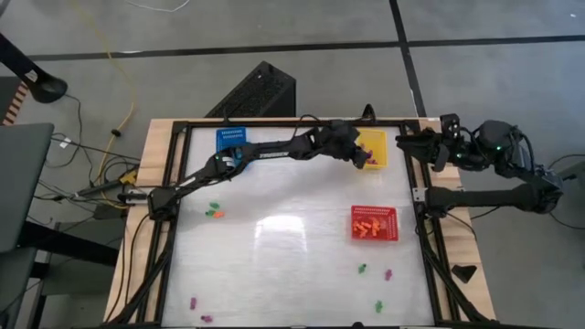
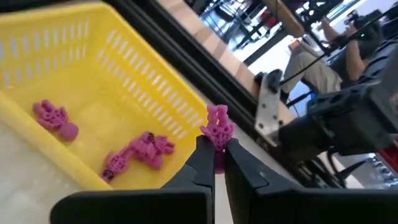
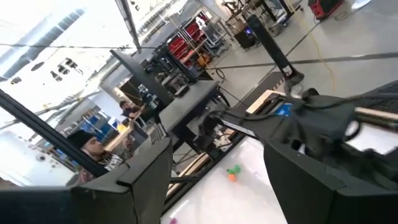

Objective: Sort Halloween decoration
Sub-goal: Put the purple skeleton toy into the yellow bin, then put the orange skeleton toy into the red bin

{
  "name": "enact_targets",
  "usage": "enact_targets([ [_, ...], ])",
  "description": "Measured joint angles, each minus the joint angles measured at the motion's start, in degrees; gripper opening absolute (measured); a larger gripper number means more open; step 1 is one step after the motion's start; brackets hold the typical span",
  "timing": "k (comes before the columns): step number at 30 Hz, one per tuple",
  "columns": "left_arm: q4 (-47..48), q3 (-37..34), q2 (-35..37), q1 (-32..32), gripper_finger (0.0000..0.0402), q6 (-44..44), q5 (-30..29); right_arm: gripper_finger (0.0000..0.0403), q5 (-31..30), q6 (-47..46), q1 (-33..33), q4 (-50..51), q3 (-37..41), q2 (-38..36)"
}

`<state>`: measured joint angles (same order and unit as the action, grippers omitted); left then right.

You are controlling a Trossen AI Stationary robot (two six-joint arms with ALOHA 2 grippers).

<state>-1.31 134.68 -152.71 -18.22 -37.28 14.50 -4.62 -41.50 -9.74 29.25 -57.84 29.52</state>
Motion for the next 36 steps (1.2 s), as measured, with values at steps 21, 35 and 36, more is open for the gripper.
enact_targets([
  [21,-10.95,-0.78,-1.22,-0.46,0.0157,-3.73,0.09,0.0281,-1.53,-0.03,4.15,0.92,-0.04,0.16],
  [35,-20.90,-0.73,4.64,-3.77,0.0173,-8.70,34.50,0.0281,-2.95,-0.94,9.43,8.24,-0.04,5.69],
  [36,-19.78,-0.92,5.70,-4.29,0.0173,-8.91,35.88,0.0281,-3.09,-0.93,10.49,8.23,-0.04,6.85],
])
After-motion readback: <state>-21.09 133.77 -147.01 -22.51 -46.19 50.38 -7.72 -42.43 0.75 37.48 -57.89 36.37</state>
